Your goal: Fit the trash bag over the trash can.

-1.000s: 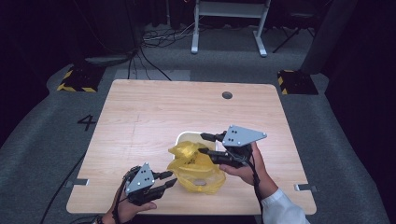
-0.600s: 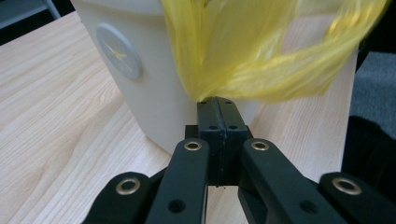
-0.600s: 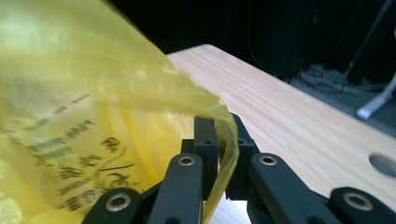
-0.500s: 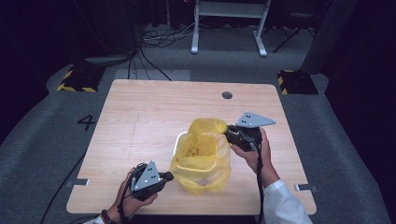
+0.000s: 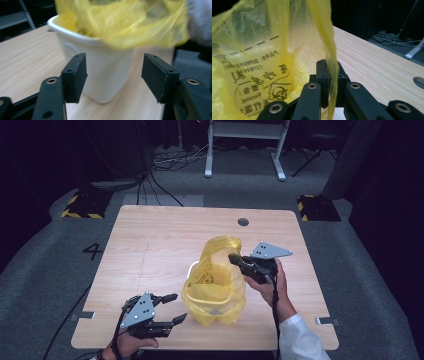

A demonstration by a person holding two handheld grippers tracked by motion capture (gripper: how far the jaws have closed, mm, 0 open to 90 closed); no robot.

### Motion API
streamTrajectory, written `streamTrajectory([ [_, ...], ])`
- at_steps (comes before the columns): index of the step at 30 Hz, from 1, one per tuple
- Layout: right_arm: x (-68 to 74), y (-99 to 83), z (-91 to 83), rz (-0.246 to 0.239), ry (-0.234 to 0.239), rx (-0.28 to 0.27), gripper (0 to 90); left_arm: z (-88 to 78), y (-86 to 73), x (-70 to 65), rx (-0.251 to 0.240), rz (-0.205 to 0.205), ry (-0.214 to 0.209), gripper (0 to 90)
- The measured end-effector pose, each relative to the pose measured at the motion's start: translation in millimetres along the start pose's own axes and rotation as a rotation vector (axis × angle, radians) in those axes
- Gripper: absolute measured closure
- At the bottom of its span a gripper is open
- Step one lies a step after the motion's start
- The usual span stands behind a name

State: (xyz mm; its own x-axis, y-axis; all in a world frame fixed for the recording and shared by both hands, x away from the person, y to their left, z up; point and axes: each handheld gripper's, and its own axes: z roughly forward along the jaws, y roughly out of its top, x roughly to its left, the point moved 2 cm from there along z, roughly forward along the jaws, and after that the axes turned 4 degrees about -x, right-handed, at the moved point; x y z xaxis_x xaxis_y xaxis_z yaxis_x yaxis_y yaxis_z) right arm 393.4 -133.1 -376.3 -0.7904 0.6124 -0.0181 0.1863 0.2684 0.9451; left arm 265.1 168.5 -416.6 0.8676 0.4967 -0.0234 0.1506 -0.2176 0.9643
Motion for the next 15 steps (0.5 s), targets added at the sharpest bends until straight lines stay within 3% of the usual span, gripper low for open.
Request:
streamTrajectory([
  [2,4.5,1.6,-1.5,-0.019,0.000,-0.003,86.8,0.7,4.3,-2.6,-0.008,-0.040,0.003,31.2],
  [5,10.5,3.3,-4.4,-0.036,0.010,-0.009,86.9,1.9,7.7,0.1,-0.020,-0.070,0.011,26.8],
  [10,17.2,4.6,-7.5,-0.079,-0.009,-0.018,86.2,0.8,16.7,-1.3,-0.038,-0.123,-0.023,25.9],
  [11,19.2,5.5,-8.7,-0.093,-0.007,-0.031,86.0,2.2,18.6,-0.9,-0.021,-0.134,-0.023,25.0],
  [15,26.5,7.4,-10.9,-0.132,0.013,-0.045,85.6,11.5,20.5,4.0,0.026,-0.140,0.065,29.0],
])
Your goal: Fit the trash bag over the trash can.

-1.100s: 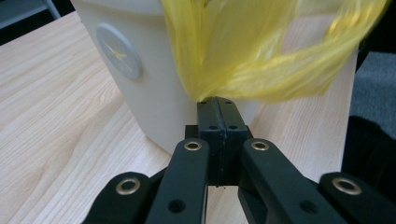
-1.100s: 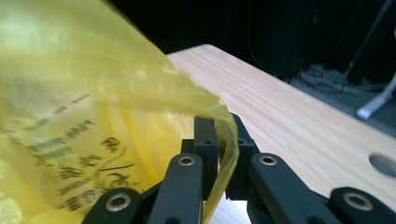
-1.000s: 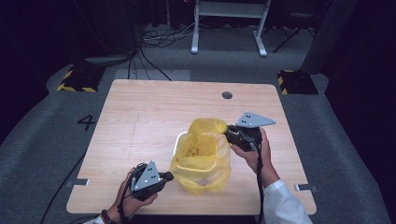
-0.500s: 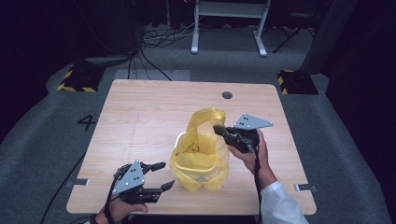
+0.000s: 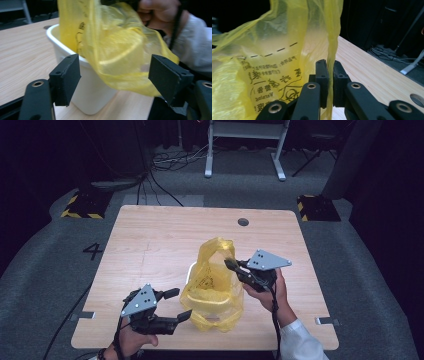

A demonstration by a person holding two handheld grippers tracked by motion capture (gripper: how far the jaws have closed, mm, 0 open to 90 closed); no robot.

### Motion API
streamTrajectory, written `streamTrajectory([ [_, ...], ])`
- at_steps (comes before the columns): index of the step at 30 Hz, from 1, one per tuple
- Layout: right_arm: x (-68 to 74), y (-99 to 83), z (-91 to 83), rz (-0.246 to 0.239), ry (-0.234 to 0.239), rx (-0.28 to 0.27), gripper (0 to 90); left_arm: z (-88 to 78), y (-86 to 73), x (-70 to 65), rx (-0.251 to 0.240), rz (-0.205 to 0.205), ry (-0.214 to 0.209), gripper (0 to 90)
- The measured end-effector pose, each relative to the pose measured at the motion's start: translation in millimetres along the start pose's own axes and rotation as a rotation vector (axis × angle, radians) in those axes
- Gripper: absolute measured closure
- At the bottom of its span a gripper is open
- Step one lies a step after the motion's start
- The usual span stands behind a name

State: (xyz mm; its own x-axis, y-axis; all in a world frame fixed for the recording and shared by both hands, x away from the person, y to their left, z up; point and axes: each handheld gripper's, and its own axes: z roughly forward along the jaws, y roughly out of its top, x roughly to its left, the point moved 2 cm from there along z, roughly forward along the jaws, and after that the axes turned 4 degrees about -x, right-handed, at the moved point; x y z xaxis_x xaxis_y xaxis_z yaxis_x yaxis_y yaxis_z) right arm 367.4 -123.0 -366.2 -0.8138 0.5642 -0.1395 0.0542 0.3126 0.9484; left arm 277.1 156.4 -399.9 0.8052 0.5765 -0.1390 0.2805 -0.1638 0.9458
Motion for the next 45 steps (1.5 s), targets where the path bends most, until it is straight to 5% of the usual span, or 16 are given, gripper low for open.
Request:
streamTrajectory([
  [2,2.9,-0.3,0.0,-0.019,0.002,0.008,85.0,4.4,-1.6,1.7,0.024,0.021,0.045,46.9],
  [5,3.8,-0.5,-1.1,-0.021,0.017,0.010,82.2,6.1,-5.4,5.1,0.054,0.028,0.037,74.9],
  [7,2.0,-0.8,-1.4,-0.013,0.016,0.011,82.8,3.7,-5.8,7.1,0.067,0.037,0.049,85.6],
  [12,-8.7,-5.8,-1.5,0.043,-0.033,0.024,86.5,2.8,-8.7,11.5,0.106,0.076,0.052,89.1],
  [16,-20.3,-15.9,-0.1,0.098,-0.084,0.052,88.8,7.4,-16.8,18.6,0.115,0.046,0.052,89.4],
  [23,-39.2,-38.4,12.6,0.243,-0.056,0.104,86.7,17.1,-24.1,24.6,0.128,0.062,0.074,89.2],
  [28,-44.9,-43.4,19.4,0.276,-0.046,0.105,77.4,23.2,-30.2,29.1,0.138,0.052,0.067,88.9],
  [38,-28.5,-18.9,0.4,0.160,-0.097,-0.011,32.7,21.5,-26.9,25.3,0.154,0.105,0.097,89.1],
  [42,-16.6,-3.2,-4.6,0.054,-0.060,-0.052,27.5,22.5,-26.0,25.5,0.167,0.118,0.100,89.1],
  [45,-13.3,6.3,-4.7,0.027,-0.008,-0.096,30.1,22.7,-25.8,26.5,0.172,0.120,0.097,89.2],
])
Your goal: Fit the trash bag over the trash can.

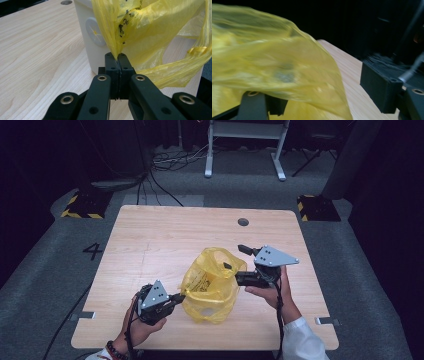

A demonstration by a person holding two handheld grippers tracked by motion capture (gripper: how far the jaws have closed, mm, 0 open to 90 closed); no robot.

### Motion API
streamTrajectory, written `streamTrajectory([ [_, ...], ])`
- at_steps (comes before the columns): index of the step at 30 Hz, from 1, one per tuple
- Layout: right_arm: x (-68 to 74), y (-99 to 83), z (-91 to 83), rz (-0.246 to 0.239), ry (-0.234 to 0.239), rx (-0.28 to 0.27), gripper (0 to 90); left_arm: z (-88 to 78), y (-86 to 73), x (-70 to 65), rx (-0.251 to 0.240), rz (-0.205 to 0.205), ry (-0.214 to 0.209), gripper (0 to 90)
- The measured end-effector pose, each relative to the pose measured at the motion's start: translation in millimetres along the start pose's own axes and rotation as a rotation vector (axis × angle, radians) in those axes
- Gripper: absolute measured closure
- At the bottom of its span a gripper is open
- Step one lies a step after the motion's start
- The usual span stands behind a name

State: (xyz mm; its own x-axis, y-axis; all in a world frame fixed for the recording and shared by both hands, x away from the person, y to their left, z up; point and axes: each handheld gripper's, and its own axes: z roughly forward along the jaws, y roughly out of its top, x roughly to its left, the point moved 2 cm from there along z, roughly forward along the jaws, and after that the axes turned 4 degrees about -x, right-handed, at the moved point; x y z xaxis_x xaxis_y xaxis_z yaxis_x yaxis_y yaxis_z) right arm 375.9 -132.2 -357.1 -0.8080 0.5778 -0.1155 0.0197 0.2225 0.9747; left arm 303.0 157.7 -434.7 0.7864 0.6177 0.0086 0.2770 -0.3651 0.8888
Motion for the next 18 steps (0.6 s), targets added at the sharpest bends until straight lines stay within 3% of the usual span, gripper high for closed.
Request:
streamTrajectory([
  [2,0.5,6.1,1.6,-0.001,0.068,-0.021,43.2,-0.2,-0.1,0.6,0.003,0.007,-0.003,89.2],
  [5,-2.7,15.7,3.6,0.019,0.102,-0.061,67.4,0.0,-0.4,1.6,0.007,0.018,0.001,89.3],
  [7,-7.4,18.4,7.9,0.027,0.071,-0.050,79.4,1.1,-0.8,1.7,0.016,0.027,-0.007,89.4],
  [11,-25.2,13.5,23.4,0.102,0.025,0.010,88.1,2.9,-0.9,2.8,0.034,0.038,-0.020,89.4],
  [14,-40.4,1.0,42.2,0.157,-0.019,0.104,89.5,4.8,-1.1,3.0,0.043,0.051,-0.023,89.4],
  [16,-47.0,-7.1,51.9,0.169,-0.038,0.158,89.7,6.1,-1.1,2.8,0.049,0.057,-0.028,89.4],
  [18,-52.4,-15.7,61.7,0.195,-0.034,0.201,89.8,7.5,-1.7,3.0,0.047,0.053,-0.034,89.5],
])
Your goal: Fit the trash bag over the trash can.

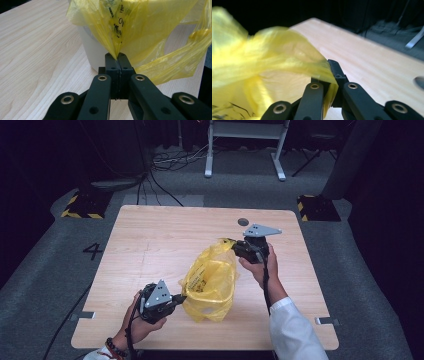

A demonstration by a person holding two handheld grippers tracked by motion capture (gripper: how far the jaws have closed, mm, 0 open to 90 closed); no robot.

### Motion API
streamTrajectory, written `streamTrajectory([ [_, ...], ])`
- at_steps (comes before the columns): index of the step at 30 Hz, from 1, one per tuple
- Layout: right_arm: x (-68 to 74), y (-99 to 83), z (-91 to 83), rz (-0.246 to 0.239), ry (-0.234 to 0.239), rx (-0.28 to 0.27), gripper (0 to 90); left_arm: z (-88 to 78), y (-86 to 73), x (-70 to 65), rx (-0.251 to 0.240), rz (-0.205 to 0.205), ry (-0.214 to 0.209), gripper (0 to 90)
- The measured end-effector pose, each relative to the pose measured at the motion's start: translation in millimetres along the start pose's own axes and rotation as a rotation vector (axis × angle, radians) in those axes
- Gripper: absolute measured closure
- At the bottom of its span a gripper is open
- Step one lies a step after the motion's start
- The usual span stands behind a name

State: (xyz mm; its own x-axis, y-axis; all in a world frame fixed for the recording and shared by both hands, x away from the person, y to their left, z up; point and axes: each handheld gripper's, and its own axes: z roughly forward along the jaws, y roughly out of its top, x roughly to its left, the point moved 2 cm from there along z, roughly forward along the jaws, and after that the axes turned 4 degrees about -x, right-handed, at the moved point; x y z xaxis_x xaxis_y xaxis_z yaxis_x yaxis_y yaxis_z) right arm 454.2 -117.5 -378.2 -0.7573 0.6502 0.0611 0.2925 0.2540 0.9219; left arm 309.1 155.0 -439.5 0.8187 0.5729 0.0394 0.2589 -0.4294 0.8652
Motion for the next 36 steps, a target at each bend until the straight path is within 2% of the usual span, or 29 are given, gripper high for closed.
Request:
streamTrajectory([
  [2,-4.1,-5.6,11.0,0.006,-0.012,0.050,89.8,1.6,-1.0,0.9,0.001,-0.004,-0.005,89.5],
  [3,-5.8,-9.9,17.9,0.024,0.010,0.082,89.9,2.1,-1.5,1.2,0.005,-0.003,-0.010,89.5],
  [7,-6.6,-22.6,35.3,0.043,0.052,0.153,89.7,5.1,-3.9,0.4,0.012,0.003,-0.019,89.5],
  [10,-7.7,-33.2,40.7,0.072,0.078,0.186,89.1,6.5,-5.8,-0.2,0.018,0.000,-0.028,89.5],
  [14,-11.2,-44.0,36.2,0.104,0.101,0.184,88.4,8.3,-7.4,0.2,0.025,-0.004,-0.035,89.4],
  [17,-11.9,-48.1,32.5,0.102,0.100,0.187,86.9,8.7,-7.6,0.7,0.026,-0.003,-0.027,88.7],
  [18,-14.8,-52.8,23.7,0.104,0.091,0.171,86.8,8.6,-8.5,0.9,0.032,0.003,-0.011,88.0],
  [21,-20.1,-60.4,9.9,0.124,0.088,0.151,87.4,9.8,-11.8,3.6,0.037,-0.004,-0.001,87.0],
  [24,-25.5,-68.7,-1.6,0.144,0.084,0.127,86.8,11.4,-14.0,9.2,0.036,-0.027,-0.005,87.5],
  [25,-25.7,-70.9,-3.3,0.137,0.084,0.125,86.1,12.6,-14.6,10.9,0.039,-0.025,-0.006,87.6],
  [27,-24.5,-74.3,-3.6,0.123,0.091,0.124,85.7,15.9,-15.9,11.9,0.048,-0.011,-0.004,87.8],
  [32,-22.3,-75.9,5.1,0.111,0.075,0.145,84.2,24.5,-17.7,14.0,0.062,-0.004,-0.012,87.9],
  [33,-21.6,-76.4,7.2,0.105,0.071,0.150,81.0,25.2,-18.0,13.8,0.057,-0.003,-0.011,87.6],
  [34,-20.8,-76.7,8.6,0.100,0.056,0.157,71.8,25.1,-18.2,13.8,0.052,0.001,-0.008,86.6],
  [36,-21.8,-75.4,6.5,0.085,0.020,0.150,60.3,22.4,-19.3,14.0,0.045,0.001,-0.006,84.0],
])
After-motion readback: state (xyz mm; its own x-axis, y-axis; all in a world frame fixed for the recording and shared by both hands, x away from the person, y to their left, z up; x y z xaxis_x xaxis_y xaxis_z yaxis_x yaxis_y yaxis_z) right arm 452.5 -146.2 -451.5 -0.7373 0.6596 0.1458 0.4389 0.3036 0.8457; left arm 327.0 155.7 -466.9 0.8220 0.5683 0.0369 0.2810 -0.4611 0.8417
